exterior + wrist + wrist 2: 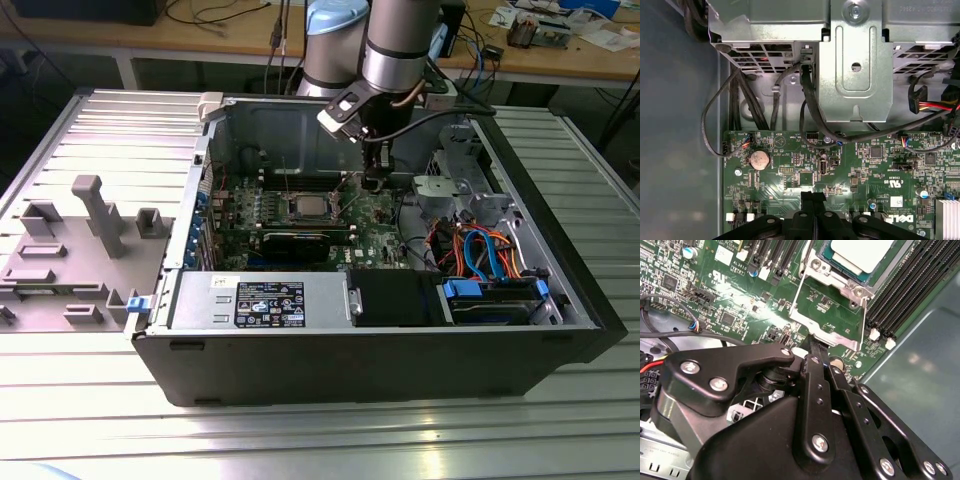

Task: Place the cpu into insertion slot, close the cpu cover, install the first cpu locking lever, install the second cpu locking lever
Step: 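Close the cpu cover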

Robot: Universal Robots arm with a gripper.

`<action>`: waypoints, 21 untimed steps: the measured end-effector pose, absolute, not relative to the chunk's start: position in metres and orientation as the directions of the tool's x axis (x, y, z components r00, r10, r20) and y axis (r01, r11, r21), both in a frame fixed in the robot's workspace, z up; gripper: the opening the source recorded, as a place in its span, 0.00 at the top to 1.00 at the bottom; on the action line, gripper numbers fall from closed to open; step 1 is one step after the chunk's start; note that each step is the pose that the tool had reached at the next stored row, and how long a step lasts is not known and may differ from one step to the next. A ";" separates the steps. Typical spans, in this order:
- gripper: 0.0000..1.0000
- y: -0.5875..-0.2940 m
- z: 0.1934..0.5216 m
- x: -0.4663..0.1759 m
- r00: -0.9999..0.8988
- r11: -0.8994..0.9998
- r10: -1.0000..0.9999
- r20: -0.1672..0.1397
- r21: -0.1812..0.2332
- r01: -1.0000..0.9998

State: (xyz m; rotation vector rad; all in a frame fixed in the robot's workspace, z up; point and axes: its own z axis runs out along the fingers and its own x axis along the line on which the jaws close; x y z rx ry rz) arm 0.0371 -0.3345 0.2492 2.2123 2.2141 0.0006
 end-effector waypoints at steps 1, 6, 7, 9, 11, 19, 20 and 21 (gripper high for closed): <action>0.89 -0.334 0.249 0.036 -0.001 0.001 1.000 -0.008 0.009 1.000; 0.89 -0.334 0.249 0.034 -0.001 0.001 1.000 -0.008 0.008 1.000; 0.89 -0.334 0.249 0.033 -0.001 0.001 1.000 -0.008 0.008 1.000; 0.89 -0.334 0.249 0.033 -0.001 0.001 1.000 -0.008 0.008 1.000; 0.89 -0.334 0.249 0.033 -0.001 0.001 1.000 -0.008 0.008 1.000; 0.89 -0.334 0.249 0.027 -0.001 0.001 1.000 -0.008 0.008 1.000; 0.89 -0.334 0.249 0.027 -0.001 0.001 1.000 -0.008 0.009 1.000; 0.89 -0.334 0.249 0.027 -0.001 0.001 1.000 -0.008 0.008 1.000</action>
